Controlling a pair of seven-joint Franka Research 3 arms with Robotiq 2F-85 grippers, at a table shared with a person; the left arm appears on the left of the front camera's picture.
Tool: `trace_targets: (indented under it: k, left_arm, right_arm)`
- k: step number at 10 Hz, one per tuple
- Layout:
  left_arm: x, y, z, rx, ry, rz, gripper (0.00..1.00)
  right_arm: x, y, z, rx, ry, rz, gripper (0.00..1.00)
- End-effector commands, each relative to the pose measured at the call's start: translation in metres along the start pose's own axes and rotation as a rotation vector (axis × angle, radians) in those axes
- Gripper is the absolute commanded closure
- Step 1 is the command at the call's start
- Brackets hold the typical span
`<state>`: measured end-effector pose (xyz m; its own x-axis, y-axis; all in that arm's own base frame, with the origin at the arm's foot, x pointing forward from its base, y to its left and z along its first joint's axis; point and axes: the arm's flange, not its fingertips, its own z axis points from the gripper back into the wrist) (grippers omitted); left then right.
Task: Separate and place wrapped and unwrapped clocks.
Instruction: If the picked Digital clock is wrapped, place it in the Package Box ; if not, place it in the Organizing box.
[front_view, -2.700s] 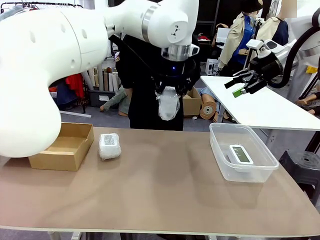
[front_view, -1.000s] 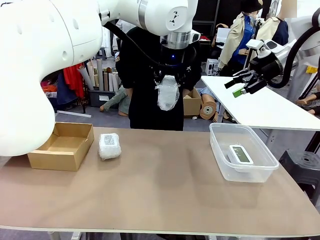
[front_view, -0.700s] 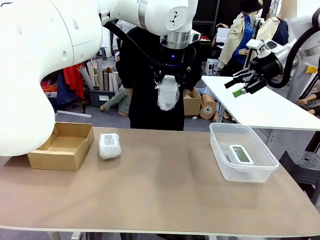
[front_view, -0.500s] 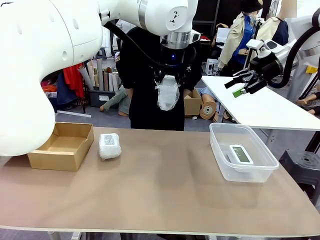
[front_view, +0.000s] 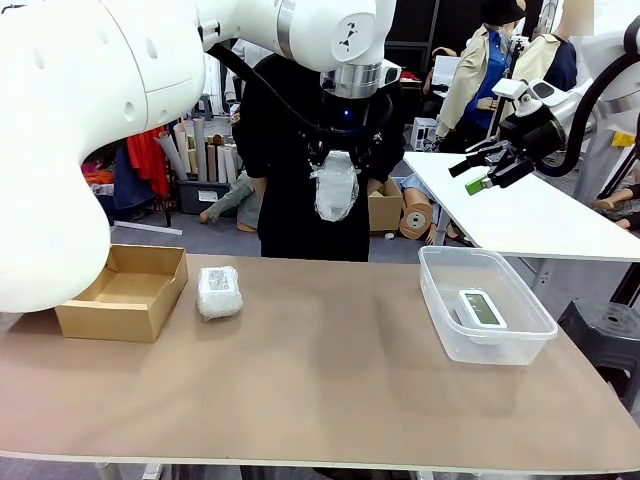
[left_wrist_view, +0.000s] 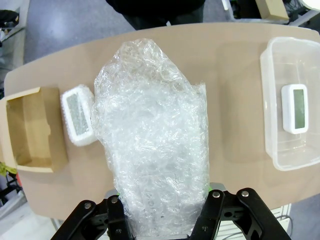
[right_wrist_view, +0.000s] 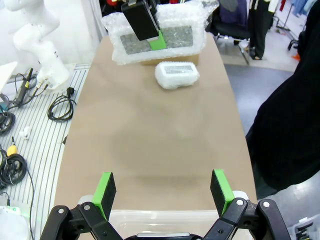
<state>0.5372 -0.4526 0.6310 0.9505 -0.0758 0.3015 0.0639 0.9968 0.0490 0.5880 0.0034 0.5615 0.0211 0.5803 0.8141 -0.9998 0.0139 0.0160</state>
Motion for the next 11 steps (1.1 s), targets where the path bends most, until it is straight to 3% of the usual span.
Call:
trace_targets:
  k: [1,4,6,11]
  left_arm:
    - [0.000,0.002,0.004,-0.007,-0.001,0.003,1.00]
    - [-0.007,0.010,0.009,0.052,-0.002,-0.037,1.00]
    - [-0.015,0.026,0.019,0.017,-0.003,-0.091,1.00]
    - [-0.025,0.117,0.046,-0.117,-0.005,-0.208,1.00]
  right_arm:
    - [0.002,0.001,0.000,-0.001,-0.009,0.002,0.00]
    - [0.002,0.001,0.000,-0.001,-0.009,0.002,0.00]
    - [0.002,0.001,0.000,-0.001,-0.009,0.002,0.00]
    - [0.002,0.001,0.000,-0.001,-0.009,0.002,0.00]
